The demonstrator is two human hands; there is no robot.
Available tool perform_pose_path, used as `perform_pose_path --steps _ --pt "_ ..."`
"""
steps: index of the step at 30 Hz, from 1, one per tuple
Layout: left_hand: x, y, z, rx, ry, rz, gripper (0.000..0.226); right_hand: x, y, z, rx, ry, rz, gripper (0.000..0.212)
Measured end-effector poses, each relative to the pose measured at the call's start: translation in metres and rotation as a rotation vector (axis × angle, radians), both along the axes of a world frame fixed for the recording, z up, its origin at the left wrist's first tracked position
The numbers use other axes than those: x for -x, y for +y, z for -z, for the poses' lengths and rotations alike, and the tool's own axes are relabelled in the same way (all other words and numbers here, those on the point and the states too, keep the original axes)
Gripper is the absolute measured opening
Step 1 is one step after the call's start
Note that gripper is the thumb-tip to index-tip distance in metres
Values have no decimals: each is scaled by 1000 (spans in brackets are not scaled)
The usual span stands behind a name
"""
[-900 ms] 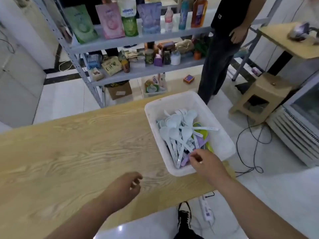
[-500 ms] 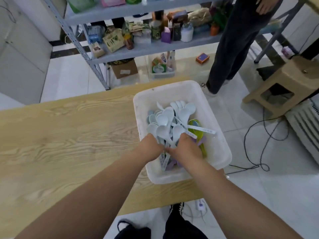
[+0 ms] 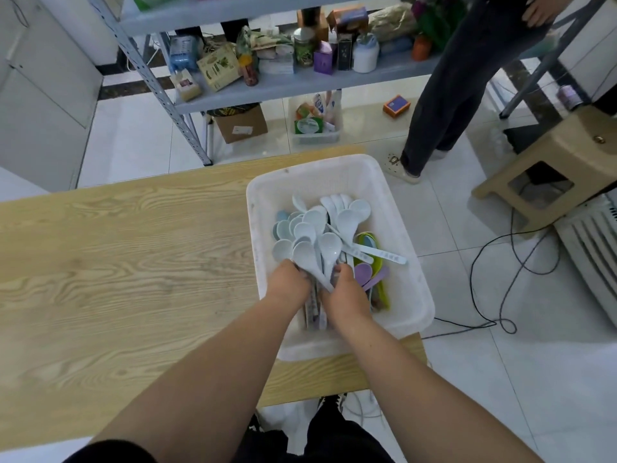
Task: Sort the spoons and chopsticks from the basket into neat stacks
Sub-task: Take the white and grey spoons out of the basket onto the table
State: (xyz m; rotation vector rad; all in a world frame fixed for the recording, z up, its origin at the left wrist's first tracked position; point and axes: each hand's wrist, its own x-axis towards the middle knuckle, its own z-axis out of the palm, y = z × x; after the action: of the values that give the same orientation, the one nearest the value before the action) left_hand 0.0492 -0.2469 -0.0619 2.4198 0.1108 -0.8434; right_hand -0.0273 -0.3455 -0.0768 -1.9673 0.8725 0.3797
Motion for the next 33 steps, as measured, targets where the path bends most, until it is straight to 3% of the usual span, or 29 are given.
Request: perform_pose_path --steps 4,11,16,24,30,33 --pt "-2 14 4 194 72 -90 10 3 -13 -14 -56 -36 -17 23" --pt "16 55 -83 579 243 -272 15 21 -11 -77 -392 -224 28 22" --pt "59 101 -101 674 264 -444 14 42 23 -110 -546 -199 -107 23" --pt "102 184 -97 755 111 -650 14 39 121 -110 -545 -163 -331 25" --pt "133 266 -99 818 100 -753 16 44 193 -127 -506 -135 -621 28" --pt "148 311 -102 859 81 -808 15 46 235 -138 -576 -93 -659 29"
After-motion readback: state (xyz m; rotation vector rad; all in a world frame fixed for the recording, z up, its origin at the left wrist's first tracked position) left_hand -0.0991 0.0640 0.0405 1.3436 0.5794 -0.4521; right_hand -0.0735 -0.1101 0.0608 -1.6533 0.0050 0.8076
